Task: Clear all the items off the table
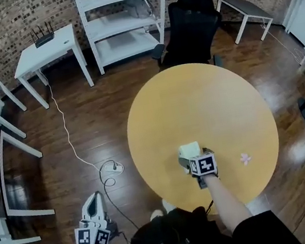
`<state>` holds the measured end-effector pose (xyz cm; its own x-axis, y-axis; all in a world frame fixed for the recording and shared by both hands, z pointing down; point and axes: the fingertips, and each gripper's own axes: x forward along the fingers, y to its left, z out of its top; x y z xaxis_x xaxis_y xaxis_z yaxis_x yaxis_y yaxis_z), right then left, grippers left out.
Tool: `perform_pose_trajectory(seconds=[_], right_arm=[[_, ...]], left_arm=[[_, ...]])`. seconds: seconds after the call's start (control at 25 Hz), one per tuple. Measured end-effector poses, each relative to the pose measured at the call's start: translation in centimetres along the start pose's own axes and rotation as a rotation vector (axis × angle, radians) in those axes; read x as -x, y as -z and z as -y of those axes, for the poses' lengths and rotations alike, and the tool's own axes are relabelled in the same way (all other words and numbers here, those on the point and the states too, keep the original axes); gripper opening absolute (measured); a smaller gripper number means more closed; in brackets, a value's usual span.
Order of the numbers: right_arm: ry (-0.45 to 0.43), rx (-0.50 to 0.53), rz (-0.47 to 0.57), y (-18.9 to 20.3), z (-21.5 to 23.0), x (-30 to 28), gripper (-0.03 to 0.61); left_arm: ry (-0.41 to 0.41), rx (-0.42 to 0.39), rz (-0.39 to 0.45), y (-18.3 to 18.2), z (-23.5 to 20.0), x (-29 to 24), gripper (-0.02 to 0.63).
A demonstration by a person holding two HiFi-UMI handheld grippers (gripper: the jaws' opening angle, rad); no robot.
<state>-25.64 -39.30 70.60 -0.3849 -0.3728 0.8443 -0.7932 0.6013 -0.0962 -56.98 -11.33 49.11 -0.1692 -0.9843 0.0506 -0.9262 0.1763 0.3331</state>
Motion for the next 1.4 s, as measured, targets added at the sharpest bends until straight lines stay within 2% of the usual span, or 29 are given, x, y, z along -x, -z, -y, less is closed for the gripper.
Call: perform_pose_trajectory(seconds=[0.16,0.28,0.36,0.4,0.6,0.72,0.88,1.08,1.24,1.4], right_arm=[[0.014,0.012,-0.099,1.4,0.1,-2.1,0.551],[-0.029,-0.083,-0.163,3.4,-0.2,-3.6,0.550],[-0.070,-0.156,-0.148,3.7,-0.4,-3.8,0.535],[-0.074,-0.160,-0.142,3.6,-0.4,-3.8,0.527],[-0.034,-0.101,-0.122,4.3,-1.1,-2.9,0.492],[-0.018,-0.113,-0.023,3.7,-1.1,-0.6,0.492],[0.023,-0.174,0.132,2.8,0.6,4.6,0.492],[0.167,-0.235,0.309,5.3,2.7,13.3,0.494],[0.320,-0.294,0.392,11.7,6.2,21.6,0.494],[0.518,-0.421,0.429,19.8,9.7,29.4,0.494]], left_arm=[[-0.033,0.008,-0.027,0.8,-0.3,-0.2,-0.001],[-0.040,0.003,-0.045,0.9,-0.4,-0.5,0.000],[-0.040,0.000,-0.046,0.6,-0.4,-0.7,0.000],[-0.039,0.000,-0.042,0.3,-0.5,-0.8,-0.002],[-0.016,-0.007,-0.028,-0.2,-1.2,-0.1,-0.002],[0.023,-0.009,-0.011,-0.3,-1.7,-0.2,0.000],[0.117,0.002,-0.006,0.0,-1.2,-1.3,0.000],[0.280,0.002,0.014,1.4,0.8,-3.8,-0.002],[0.450,0.016,-0.019,3.8,6.2,-6.4,-0.002],[0.615,0.038,-0.060,6.5,12.4,-8.7,-0.002]])
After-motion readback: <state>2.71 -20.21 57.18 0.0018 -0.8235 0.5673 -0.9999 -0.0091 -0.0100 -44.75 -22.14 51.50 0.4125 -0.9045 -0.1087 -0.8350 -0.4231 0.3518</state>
